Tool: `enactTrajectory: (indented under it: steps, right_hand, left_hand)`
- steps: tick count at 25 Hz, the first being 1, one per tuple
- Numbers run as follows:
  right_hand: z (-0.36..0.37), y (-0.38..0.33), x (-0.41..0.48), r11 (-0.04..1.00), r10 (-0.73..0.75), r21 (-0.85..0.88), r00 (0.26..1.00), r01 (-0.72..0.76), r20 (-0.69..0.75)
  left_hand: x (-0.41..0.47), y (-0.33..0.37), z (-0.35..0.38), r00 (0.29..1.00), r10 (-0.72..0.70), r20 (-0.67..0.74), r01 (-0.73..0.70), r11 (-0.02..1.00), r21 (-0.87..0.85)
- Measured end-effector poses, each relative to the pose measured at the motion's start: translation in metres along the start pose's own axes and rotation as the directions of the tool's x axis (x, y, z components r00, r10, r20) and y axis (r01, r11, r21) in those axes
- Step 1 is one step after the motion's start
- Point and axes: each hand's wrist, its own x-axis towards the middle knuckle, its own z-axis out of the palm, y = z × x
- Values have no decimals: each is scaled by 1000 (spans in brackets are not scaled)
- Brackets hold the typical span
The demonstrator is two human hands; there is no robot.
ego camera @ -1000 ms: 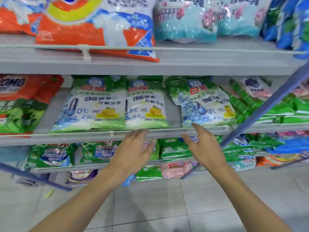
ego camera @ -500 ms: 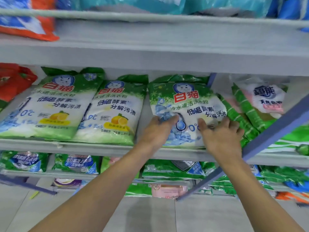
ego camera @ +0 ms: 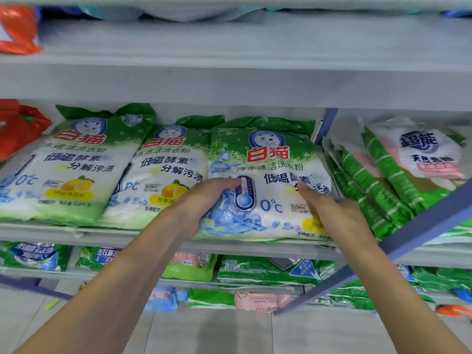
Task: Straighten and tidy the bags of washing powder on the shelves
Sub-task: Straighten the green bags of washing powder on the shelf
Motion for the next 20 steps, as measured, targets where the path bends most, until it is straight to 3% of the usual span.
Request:
enactTrajectory:
  steps: [4,8,11,15,20]
  right_hand:
    - [3,-6,9,992,-5,125,998,-2,55]
    - [-1,-10,17,965,42,240,962,-110,269]
    - [5,-15,12,918,26,352,913,-183,407]
    - [34,-23,-5,891,-83,441,918,-106,388]
    - [106,-65,-26,840,-295,537,894,75,337]
  left_hand:
    - [-1,-8,-2,997,-1,79,-4,999,53]
    - [-4,-14,-13,981,144,131,-132,987,-93]
    - [-17,-12,-28,962,249,116,-237,966,-106]
    - [-34,-9,-71,929,368,46,-366,930,-37]
    - [-53,0,-156,854,517,-54,-520,848,-104]
